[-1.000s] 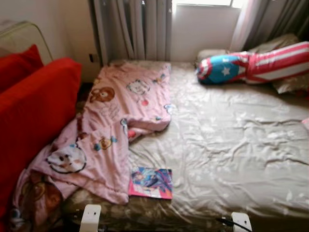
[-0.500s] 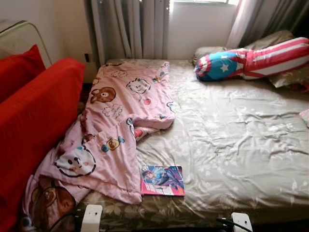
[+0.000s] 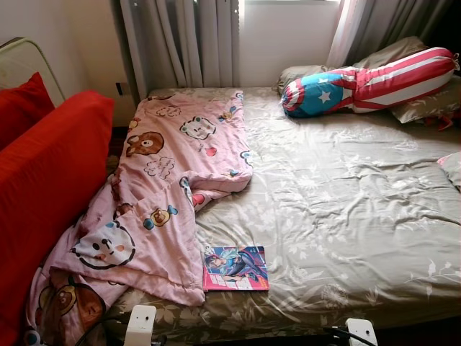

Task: Clean up the room

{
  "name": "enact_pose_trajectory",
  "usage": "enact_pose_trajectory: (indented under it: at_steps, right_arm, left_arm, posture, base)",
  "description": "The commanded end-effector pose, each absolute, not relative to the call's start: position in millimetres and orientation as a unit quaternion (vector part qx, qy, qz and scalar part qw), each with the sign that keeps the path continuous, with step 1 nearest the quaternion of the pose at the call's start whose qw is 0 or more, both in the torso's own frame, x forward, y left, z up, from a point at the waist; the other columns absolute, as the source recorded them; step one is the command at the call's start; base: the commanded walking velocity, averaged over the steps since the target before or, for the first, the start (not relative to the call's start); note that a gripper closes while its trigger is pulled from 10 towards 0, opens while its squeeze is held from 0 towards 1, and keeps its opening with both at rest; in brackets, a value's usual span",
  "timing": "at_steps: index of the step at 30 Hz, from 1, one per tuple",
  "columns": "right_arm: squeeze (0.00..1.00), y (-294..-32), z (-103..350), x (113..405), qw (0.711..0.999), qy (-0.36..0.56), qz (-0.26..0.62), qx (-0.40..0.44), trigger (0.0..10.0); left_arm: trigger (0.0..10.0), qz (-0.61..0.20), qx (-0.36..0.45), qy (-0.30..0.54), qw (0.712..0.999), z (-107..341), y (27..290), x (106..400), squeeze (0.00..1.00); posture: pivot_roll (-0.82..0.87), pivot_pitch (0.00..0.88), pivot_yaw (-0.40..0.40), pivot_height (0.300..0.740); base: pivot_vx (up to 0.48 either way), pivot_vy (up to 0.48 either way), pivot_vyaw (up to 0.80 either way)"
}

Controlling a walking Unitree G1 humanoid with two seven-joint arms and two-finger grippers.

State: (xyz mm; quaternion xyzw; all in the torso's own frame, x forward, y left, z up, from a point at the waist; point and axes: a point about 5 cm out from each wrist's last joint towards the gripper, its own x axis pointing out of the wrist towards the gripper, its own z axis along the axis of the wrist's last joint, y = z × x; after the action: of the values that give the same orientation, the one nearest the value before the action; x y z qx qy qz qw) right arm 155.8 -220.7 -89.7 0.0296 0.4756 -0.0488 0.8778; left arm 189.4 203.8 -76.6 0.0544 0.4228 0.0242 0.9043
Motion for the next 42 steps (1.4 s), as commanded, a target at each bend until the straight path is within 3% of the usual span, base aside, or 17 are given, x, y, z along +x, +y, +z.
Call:
enact_pose_trajectory:
  at_steps: [1,11,38,42]
  right_arm:
    - [0.00,-224.0,-89.0,155.6,0.879,0.473,-0.054,0.027,10.0]
    - [0.00,-223.0,-88.1,158.0,0.882,0.469,-0.048,0.023,10.0]
    - [0.00,-223.5,-87.2,159.5,0.883,0.466,-0.045,0.026,10.0]
    - [0.00,-224.0,-87.3,159.1,0.883,0.466,-0.052,0.029,10.0]
  left_arm:
    - [10.0,0.022,0.054,0.426,0.903,-78.0,203.4,187.1,0.00]
    - [10.0,0.023,0.053,0.428,0.902,-77.9,204.9,186.8,0.00]
    - [10.0,0.020,0.050,0.425,0.904,-77.1,197.2,191.2,0.00]
    - [10.0,0.021,0.050,0.425,0.903,-77.2,197.1,191.3,0.00]
  posture:
    - [-0.05,0.000,-0.022,0.740]
    - [-0.05,0.000,-0.018,0.740]
    - [-0.06,0.000,-0.022,0.740]
    - [-0.06,0.000,-0.023,0.740]
  base:
    - [0.000,0.000,0.00]
    - [0.000,0.000,0.09]
    - [0.000,0.000,0.80]
    - [0.000,0.000,0.00]
